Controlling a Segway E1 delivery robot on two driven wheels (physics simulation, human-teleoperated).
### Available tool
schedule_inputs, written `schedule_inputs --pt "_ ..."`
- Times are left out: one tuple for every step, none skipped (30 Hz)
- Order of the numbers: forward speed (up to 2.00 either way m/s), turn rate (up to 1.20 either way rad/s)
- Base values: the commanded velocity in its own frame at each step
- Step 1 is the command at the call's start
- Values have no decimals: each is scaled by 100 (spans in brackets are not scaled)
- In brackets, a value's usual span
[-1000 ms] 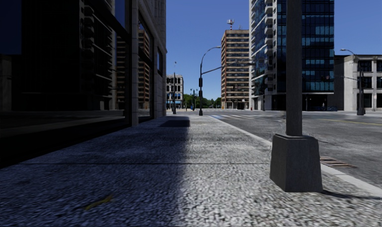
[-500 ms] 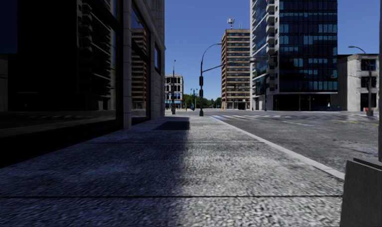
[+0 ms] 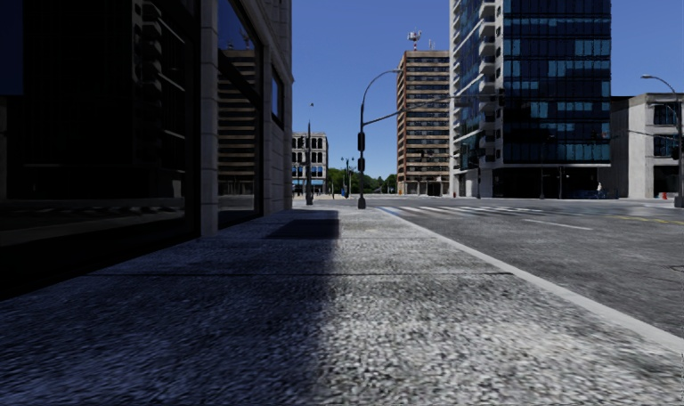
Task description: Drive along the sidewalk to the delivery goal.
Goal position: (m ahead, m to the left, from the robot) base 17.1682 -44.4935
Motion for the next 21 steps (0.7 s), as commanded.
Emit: schedule_inputs --pt "200 0" --pt "200 0" --pt "200 0" --pt "200 0" --pt "200 0" --pt "200 0" --pt "200 0" --pt "200 0" --pt "200 0" --pt "200 0" --pt "200 0" --pt "200 0" --pt "200 0" --pt "200 0" --pt "200 0" --pt "200 0" --pt "200 0" --pt "200 0" --pt "200 0" --pt "200 0" --pt "200 0"
